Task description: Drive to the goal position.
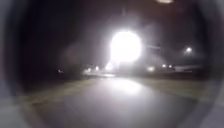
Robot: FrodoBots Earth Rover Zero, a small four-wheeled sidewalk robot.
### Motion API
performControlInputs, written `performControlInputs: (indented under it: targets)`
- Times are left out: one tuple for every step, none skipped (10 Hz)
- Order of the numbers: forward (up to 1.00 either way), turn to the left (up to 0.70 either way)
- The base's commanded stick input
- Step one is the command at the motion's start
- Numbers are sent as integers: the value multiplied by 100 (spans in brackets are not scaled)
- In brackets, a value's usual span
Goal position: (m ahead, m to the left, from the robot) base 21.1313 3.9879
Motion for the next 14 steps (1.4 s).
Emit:
performControlInputs:
  targets:
    - [100,3]
    - [100,3]
    - [100,3]
    - [100,3]
    - [100,2]
    - [100,-1]
    - [100,-5]
    - [100,-9]
    - [100,-5]
    - [100,-4]
    - [100,-3]
    - [100,-2]
    - [100,-2]
    - [100,0]
